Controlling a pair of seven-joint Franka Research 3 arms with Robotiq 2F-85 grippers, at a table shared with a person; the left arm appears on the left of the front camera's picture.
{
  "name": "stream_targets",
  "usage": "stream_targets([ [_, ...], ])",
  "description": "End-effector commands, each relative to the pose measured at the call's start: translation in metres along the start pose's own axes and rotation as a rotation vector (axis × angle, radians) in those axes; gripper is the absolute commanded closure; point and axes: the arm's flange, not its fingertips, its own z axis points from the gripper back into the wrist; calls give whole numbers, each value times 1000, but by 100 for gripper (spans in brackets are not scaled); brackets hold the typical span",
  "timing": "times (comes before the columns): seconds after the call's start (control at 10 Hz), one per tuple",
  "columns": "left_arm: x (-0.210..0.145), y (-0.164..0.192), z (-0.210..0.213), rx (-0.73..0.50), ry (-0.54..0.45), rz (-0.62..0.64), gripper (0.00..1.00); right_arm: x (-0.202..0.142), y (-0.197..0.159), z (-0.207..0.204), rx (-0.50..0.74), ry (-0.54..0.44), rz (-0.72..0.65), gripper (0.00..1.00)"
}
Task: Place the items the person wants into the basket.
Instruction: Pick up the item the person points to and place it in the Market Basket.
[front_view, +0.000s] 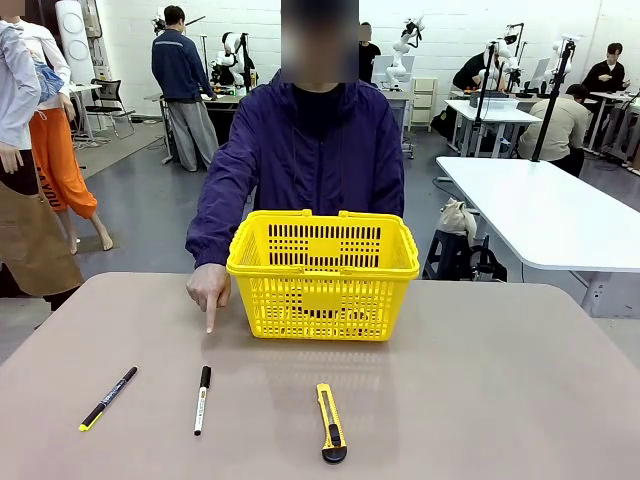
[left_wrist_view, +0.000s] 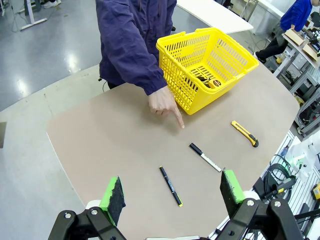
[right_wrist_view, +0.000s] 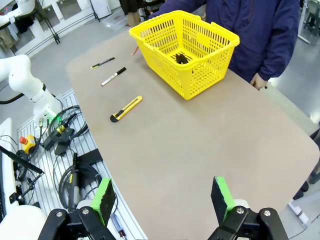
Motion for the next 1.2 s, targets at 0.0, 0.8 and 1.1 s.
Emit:
stream_targets([
  [0.0,5,-13,-10,39,66,-9,0,0,-2,-2,11,-15,6,0],
  [0.8,-12,-109,-189,379,437,11,0,0,-2,-2,11,-15,6,0],
  [1.1,-36,-134,-221,533,419,60,0,0,-2,-2,11,-15,6,0],
])
